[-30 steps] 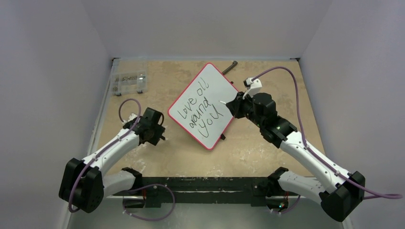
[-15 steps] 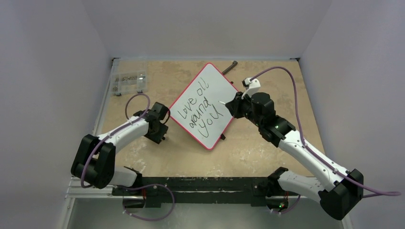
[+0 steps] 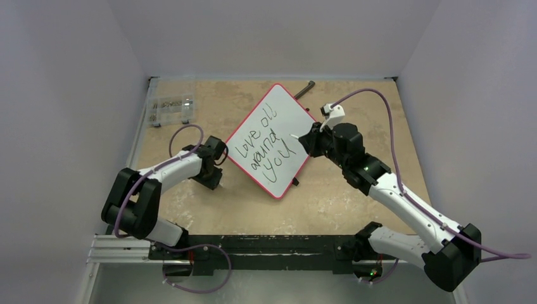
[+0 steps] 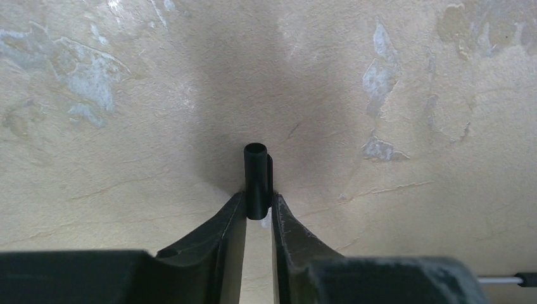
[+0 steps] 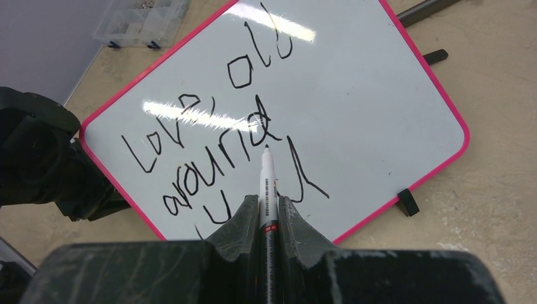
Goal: Write a sentence on the whiteboard
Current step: Pick up the pen cap from the center of the board.
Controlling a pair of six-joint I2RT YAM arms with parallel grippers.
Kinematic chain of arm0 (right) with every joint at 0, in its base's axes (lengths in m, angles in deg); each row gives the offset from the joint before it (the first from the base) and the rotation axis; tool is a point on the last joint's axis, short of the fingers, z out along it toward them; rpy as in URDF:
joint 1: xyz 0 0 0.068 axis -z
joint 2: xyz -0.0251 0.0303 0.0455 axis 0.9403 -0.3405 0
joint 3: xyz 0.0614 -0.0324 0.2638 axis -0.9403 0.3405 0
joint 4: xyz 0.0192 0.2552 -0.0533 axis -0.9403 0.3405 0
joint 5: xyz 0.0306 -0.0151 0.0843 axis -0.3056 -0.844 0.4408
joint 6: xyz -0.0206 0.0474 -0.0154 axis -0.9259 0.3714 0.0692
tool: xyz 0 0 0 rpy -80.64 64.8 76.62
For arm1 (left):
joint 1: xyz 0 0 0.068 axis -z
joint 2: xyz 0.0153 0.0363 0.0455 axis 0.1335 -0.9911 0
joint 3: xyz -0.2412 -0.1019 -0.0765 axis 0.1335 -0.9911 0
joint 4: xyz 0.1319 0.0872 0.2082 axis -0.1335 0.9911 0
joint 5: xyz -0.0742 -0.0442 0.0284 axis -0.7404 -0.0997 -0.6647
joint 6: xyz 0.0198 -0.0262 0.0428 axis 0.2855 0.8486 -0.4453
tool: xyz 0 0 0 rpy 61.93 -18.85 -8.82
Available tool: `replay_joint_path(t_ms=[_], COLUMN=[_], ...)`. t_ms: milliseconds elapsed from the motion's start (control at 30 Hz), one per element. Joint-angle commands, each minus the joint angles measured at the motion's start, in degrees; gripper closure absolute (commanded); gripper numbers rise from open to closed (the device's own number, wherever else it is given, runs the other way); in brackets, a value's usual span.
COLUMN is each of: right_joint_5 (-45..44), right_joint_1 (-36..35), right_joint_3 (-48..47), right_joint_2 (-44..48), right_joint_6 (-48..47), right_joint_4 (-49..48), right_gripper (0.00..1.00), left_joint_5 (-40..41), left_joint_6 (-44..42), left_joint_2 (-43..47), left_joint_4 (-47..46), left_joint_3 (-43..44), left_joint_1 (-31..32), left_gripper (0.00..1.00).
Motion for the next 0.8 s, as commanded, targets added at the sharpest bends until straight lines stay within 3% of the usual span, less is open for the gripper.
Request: replay_joint_path(t_ms=[0, 133, 233, 533, 767], right_joint_5=[0.0, -0.1, 0.0, 4.1, 11.1], right_joint_1=[-0.2, 0.0, 0.0, -0.1, 0.0], right_joint_3=[0.0, -0.1, -0.4, -1.7, -3.5], right_joint_2=[-0.4, -0.5, -0.6, 1.7, 2.2], right_joint_6=[-1.0, -1.1, -1.1, -1.3, -3.5], right_joint_4=[-2.2, -2.2, -2.0, -2.9, -3.3], right_gripper=[1.00, 1.00, 1.00, 1.00, 1.00], left_joint_5=[0.5, 0.6, 1.7, 4.9, 7.1], left_joint_6=[0.1, -1.2, -3.7, -23.7, -43.2], left_joint_2=[-2.4, -1.5, 2.1, 21.2, 31.5], left_joint_4=[-2.4, -4.1, -5.8, -2.2, 9.7], left_joint_3=[-0.6, -2.1, -4.3, -4.5, 6.3], left_joint_1=[0.1, 0.1, 0.2, 0.1, -0.4], left_gripper=[0.86, 1.00, 1.00, 1.00, 1.00])
